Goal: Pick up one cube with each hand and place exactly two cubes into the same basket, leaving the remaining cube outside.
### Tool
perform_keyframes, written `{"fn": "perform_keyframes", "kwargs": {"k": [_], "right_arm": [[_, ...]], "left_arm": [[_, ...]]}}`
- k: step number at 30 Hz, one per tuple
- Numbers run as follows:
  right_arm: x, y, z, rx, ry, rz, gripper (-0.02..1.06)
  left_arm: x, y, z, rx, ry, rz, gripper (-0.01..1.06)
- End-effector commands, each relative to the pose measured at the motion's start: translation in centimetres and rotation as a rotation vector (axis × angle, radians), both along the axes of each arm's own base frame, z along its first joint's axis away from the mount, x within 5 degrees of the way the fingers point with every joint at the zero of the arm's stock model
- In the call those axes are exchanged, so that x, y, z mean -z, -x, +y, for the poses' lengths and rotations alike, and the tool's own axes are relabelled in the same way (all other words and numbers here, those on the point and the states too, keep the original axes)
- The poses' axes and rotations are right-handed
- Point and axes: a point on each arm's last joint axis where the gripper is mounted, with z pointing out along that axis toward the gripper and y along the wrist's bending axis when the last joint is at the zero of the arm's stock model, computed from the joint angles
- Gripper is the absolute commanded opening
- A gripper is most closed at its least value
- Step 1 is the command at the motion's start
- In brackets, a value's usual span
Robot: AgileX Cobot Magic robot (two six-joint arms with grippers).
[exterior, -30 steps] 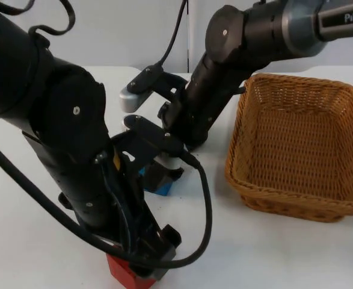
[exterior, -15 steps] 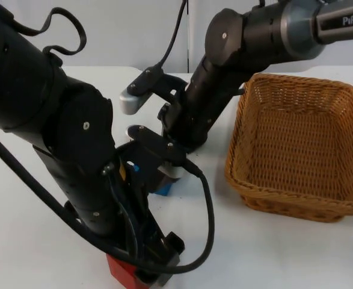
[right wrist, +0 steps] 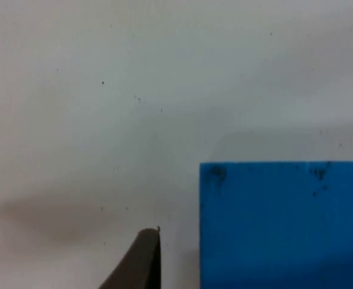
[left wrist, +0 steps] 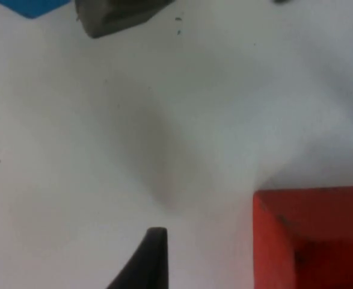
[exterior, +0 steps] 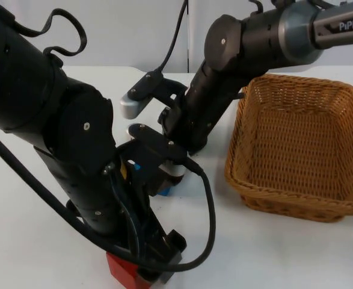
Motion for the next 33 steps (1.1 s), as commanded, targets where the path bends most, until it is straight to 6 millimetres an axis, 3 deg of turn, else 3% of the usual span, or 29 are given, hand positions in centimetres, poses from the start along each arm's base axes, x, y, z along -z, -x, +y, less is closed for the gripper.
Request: {"fn": "perform_keyframes", "kwargs": {"k": [1,4,5,10,11,14,15,16,17,19,20,22,25,28,30,33], "right_arm": [[-0.1,0.1,0.3,-0.01,-0.007,-0.006,0.98],[-0.1,0.1,0.3,-0.01,-0.007,-0.006,0.8],[-0.1,0.1,0.3,-0.01,-0.007,-0.006,0.8],[-0.1,0.1,0.3,-0.009,-0.008,-0.01,0.37],[-0.1,0.1,0.3,-0.009,-0.008,-0.01,0.37],[-0.3,0.1,0.3,-0.009,-0.009,-0.011,0.16],[-0.5,0.1,0.3,-0.01,-0.011,-0.012,0.11],[-0.5,0.1,0.3,-0.01,-0.011,-0.012,0.11],[-0.8,0.1,0.3,-0.013,-0.011,-0.013,0.03],[-1.5,0.2,0.3,-0.021,-0.01,-0.015,0.0],[-1.5,0.2,0.3,-0.021,-0.01,-0.015,0.0],[-2.7,0.3,0.2,-0.026,-0.018,-0.022,0.0],[-4.3,0.4,0.2,-0.029,-0.034,-0.04,0.0],[-7.4,0.6,0.0,-0.034,-0.063,-0.084,0.0],[-8.0,0.7,0.0,-0.034,-0.07,-0.093,0.0],[-11.2,1.1,-0.3,-0.04,-0.101,-0.132,0.0]], "left_arm": [[-0.1,0.1,-0.2,-0.003,0.009,0.0,1.03],[-0.1,0.1,-0.2,-0.003,0.007,0.004,0.91],[-0.1,0.1,-0.2,-0.003,0.007,0.004,0.91],[0.0,0.1,-0.2,-0.004,0.007,0.006,0.6],[0.0,0.1,-0.2,-0.004,0.007,0.006,0.6],[0.0,0.2,-0.2,-0.007,0.007,0.01,0.4],[0.0,0.2,-0.2,-0.009,0.007,0.012,0.33],[0.0,0.2,-0.2,-0.009,0.007,0.012,0.33],[0.0,0.2,-0.2,-0.011,0.007,0.014,0.24],[0.0,0.2,-0.2,-0.013,0.007,0.017,0.1],[0.0,0.2,-0.2,-0.013,0.007,0.017,0.1],[0.0,0.3,-0.1,-0.013,0.001,0.027,0.0],[0.0,0.4,-0.1,-0.012,-0.005,0.037,0.0],[0.0,0.6,0.1,0.001,-0.032,0.062,0.0],[0.0,0.8,0.2,0.002,-0.041,0.075,0.0],[-0.1,1.0,0.4,0.004,-0.056,0.096,0.0]]}}
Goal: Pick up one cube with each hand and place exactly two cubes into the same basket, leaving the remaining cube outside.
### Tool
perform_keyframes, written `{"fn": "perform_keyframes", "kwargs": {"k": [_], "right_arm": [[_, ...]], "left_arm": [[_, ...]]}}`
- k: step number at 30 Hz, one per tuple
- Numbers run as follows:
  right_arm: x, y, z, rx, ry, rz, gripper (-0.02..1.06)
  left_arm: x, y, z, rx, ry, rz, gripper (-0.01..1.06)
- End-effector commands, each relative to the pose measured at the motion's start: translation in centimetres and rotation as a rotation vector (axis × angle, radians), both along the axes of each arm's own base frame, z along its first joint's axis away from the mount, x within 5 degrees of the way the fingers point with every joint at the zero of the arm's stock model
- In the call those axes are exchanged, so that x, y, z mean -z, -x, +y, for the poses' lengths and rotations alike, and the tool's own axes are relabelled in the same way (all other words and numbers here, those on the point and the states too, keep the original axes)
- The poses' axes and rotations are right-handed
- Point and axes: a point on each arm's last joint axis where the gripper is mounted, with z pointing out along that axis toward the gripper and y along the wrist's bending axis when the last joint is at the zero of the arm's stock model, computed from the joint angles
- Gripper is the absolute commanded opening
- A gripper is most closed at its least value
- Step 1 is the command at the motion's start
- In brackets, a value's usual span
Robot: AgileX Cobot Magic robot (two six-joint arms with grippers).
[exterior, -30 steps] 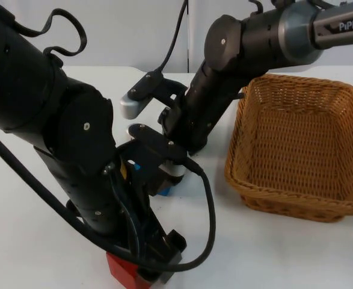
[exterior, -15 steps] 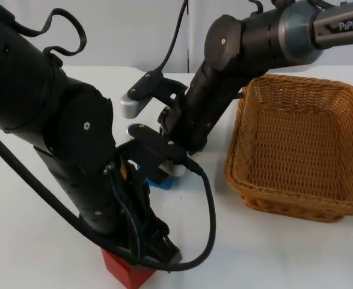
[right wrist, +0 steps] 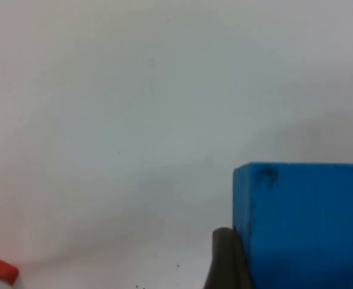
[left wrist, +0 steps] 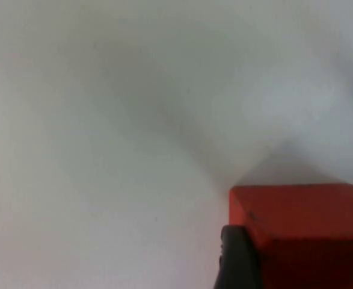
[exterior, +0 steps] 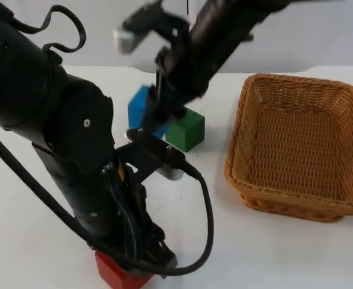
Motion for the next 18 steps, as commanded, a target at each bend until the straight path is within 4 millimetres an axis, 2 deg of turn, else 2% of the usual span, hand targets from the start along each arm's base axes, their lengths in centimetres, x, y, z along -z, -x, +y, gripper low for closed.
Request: {"fn": "perform_keyframes", "kwargs": {"k": [1,2,3,8,9,13,14,18], "right_arm": [[-2.7,0.5,-0.1,-0.018,-0.023,-0.038,0.0],[-3.6,0.7,-0.2,-0.016,-0.034,-0.05,0.0],[-3.6,0.7,-0.2,-0.016,-0.034,-0.05,0.0],[-7.5,1.5,-0.9,-0.012,-0.078,-0.106,0.0],[-7.5,1.5,-0.9,-0.012,-0.078,-0.106,0.0],[-10.1,2.3,-1.6,0.008,-0.087,-0.123,0.0],[-10.1,2.3,-1.6,0.008,-0.087,-0.123,0.0],[-12.0,3.0,-2.4,0.046,-0.081,-0.129,0.0]], "left_arm": [[-0.3,0.6,0.2,0.006,-0.022,0.038,0.0],[-0.7,0.6,0.1,0.006,-0.015,0.029,0.0],[-0.7,0.6,0.1,0.006,-0.015,0.029,0.0],[-4.2,0.6,0.2,-0.003,0.057,-0.057,0.0],[-4.2,0.6,0.2,-0.003,0.057,-0.057,0.0],[-7.3,1.0,0.4,-0.007,0.118,-0.129,0.0],[-7.3,1.0,0.4,-0.007,0.118,-0.129,0.0],[-9.8,1.5,0.8,-0.006,0.164,-0.184,0.0]]}}
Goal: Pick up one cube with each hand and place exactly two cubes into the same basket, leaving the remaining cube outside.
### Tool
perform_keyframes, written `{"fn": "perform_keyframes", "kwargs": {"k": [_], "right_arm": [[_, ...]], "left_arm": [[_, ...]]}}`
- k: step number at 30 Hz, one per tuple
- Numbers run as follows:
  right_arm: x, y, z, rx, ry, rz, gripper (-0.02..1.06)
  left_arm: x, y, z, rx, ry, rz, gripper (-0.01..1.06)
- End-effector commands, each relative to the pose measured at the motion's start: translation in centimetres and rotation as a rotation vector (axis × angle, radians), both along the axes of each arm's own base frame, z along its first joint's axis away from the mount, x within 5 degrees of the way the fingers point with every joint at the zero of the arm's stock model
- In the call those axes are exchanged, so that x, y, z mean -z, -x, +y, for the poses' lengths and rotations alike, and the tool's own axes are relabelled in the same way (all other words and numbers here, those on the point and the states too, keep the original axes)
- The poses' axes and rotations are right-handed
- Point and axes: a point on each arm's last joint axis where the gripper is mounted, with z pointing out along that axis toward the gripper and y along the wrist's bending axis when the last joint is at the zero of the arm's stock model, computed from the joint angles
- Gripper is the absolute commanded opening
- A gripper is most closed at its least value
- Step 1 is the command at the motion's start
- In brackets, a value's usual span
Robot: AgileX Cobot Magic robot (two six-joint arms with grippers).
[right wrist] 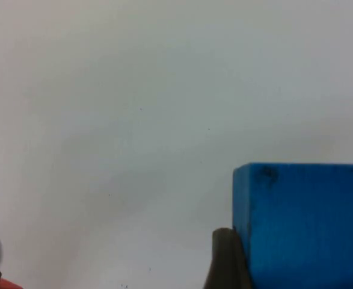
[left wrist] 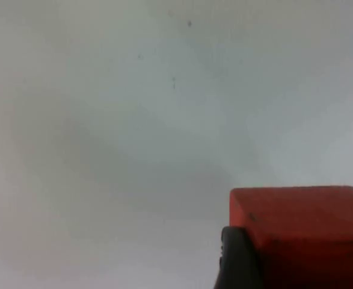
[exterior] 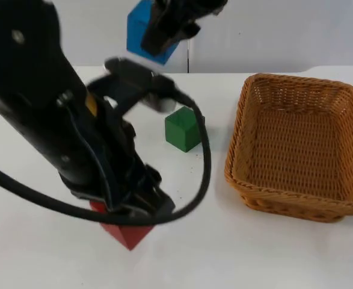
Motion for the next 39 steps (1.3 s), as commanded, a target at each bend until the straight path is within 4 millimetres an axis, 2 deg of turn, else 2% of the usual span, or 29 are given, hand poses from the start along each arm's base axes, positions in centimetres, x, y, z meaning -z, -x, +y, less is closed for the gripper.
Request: {"fn": "perform_keyframes", "kwargs": {"k": [1,9,23,30,34,36,39], "right_arm": [[-1.6,0.7,-0.4,0.019,-0.01,-0.003,0.0],[-2.0,0.9,-0.9,0.031,0.015,0.013,0.0],[-2.0,0.9,-1.0,0.055,0.015,0.022,0.0],[-1.9,0.1,-1.7,0.161,0.06,-0.014,0.0],[-1.9,-1.2,-3.4,0.237,0.055,-0.002,0.0],[-1.9,-1.3,-3.6,0.244,0.05,0.006,0.0],[-1.8,-2.7,-6.0,0.312,0.034,0.049,0.0]], "left_arm": [[-1.5,0.5,0.1,-0.003,0.032,-0.029,0.0],[-2.8,0.8,0.4,-0.002,0.061,-0.068,0.0],[-2.9,0.7,0.3,-0.004,0.071,-0.082,0.0],[-3.1,0.5,0.1,-0.013,0.099,-0.105,0.0],[-3.2,0.2,-0.1,-0.021,0.124,-0.13,0.0],[-3.3,0.2,-0.1,-0.022,0.128,-0.134,0.0],[-4.0,-0.4,-0.5,-0.021,0.144,-0.154,0.0]]}}
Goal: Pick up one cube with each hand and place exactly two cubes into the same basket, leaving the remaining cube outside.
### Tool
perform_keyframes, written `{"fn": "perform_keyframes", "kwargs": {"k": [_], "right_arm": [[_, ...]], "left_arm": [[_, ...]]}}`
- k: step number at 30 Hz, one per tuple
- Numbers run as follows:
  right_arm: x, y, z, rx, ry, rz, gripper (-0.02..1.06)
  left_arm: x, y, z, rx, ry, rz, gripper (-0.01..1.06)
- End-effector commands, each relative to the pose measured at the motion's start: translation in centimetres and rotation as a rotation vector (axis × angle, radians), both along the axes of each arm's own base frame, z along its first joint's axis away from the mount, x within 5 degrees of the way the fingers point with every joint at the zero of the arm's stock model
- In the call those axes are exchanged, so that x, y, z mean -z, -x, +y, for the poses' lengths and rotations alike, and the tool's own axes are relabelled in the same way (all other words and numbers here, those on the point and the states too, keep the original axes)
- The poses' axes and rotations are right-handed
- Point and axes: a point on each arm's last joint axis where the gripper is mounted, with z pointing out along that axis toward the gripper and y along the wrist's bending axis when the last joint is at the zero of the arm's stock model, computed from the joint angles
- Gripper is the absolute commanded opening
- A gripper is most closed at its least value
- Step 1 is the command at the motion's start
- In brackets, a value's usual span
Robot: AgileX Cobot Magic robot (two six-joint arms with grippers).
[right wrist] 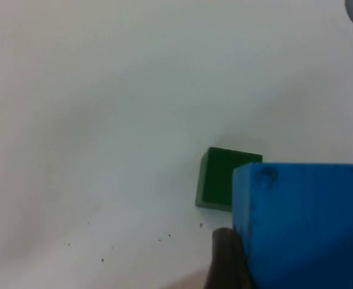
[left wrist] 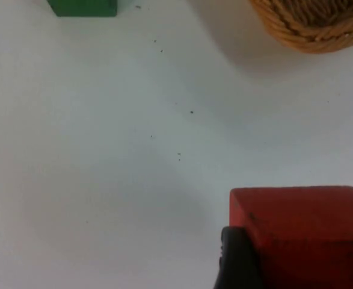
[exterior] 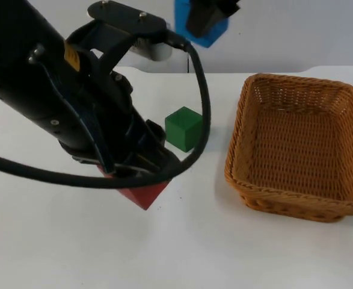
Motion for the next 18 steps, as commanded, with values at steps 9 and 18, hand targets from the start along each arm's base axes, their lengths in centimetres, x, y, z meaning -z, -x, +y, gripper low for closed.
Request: {"fn": "perform_keyframes", "kwargs": {"k": [9,18], "right_arm": [[-0.7,-2.8,-5.8,0.146,-0.018,0.02,0.0],[0.6,-4.5,-8.6,0.223,-0.011,0.052,0.0]], "left_arm": [[-1.9,-2.6,-2.3,0.001,0.062,-0.069,0.0],[-1.6,-5.7,-4.9,0.023,0.056,-0.068,0.0]]}}
